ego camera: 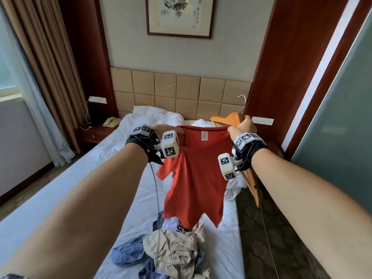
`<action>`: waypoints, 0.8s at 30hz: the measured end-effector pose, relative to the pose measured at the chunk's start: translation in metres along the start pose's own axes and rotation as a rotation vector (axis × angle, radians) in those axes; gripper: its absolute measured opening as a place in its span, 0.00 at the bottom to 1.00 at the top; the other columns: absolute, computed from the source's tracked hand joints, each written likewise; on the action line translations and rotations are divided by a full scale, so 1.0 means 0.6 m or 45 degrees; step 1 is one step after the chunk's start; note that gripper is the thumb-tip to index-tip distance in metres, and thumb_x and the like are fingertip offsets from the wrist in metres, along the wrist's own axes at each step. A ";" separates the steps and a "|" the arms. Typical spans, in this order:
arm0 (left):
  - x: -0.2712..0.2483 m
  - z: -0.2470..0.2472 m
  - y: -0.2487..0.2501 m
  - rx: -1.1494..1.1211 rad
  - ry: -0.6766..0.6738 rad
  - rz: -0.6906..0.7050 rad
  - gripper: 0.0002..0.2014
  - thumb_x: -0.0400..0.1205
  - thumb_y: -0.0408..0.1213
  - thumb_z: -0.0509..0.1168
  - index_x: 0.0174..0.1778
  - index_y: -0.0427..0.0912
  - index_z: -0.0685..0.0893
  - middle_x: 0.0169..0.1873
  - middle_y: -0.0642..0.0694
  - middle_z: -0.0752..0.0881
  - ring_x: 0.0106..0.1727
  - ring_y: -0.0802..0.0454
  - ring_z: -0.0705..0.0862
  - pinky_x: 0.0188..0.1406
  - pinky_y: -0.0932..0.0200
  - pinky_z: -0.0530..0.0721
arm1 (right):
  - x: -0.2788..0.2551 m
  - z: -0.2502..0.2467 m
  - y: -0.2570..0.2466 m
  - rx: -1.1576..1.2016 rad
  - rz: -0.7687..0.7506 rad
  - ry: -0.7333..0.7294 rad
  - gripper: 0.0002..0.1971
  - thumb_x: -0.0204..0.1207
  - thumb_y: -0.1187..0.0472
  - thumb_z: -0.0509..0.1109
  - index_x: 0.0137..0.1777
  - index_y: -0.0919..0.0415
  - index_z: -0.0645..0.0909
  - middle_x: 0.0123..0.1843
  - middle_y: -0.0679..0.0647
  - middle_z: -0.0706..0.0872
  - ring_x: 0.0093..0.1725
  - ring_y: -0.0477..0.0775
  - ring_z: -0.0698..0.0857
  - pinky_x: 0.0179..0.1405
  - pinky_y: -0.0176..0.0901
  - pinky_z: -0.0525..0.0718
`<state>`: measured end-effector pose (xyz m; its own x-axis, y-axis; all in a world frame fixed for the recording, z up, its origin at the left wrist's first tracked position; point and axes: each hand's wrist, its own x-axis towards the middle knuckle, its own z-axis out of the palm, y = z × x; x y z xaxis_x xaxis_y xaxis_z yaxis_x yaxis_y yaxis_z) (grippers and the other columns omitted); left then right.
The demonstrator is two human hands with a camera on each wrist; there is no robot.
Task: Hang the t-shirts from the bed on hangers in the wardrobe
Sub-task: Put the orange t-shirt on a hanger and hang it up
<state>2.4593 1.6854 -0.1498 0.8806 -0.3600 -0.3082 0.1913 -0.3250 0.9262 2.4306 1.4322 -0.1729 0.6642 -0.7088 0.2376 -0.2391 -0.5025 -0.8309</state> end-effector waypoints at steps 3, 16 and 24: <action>-0.012 0.009 0.005 -0.260 -0.098 -0.024 0.10 0.86 0.36 0.64 0.38 0.40 0.80 0.20 0.47 0.82 0.21 0.52 0.80 0.23 0.62 0.80 | 0.006 -0.007 0.011 -0.021 0.035 -0.004 0.26 0.71 0.65 0.74 0.70 0.59 0.76 0.66 0.61 0.84 0.65 0.65 0.83 0.62 0.48 0.79; 0.040 0.028 0.036 -0.314 0.248 0.120 0.14 0.87 0.33 0.56 0.33 0.41 0.71 0.28 0.44 0.73 0.23 0.53 0.74 0.20 0.65 0.73 | -0.005 0.002 0.006 0.243 -0.089 -0.185 0.12 0.65 0.50 0.76 0.47 0.50 0.81 0.43 0.56 0.92 0.37 0.59 0.89 0.45 0.54 0.90; 0.102 -0.007 -0.022 -0.300 0.383 0.091 0.12 0.85 0.41 0.56 0.55 0.41 0.82 0.52 0.33 0.82 0.42 0.43 0.81 0.32 0.57 0.76 | -0.025 -0.004 -0.009 0.483 0.021 -0.182 0.32 0.66 0.29 0.73 0.34 0.63 0.84 0.26 0.59 0.86 0.21 0.52 0.80 0.23 0.40 0.78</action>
<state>2.5123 1.6715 -0.1800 0.9764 -0.0909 -0.1957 0.1881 -0.0857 0.9784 2.4199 1.4443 -0.1710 0.7607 -0.6259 0.1723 0.0098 -0.2543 -0.9671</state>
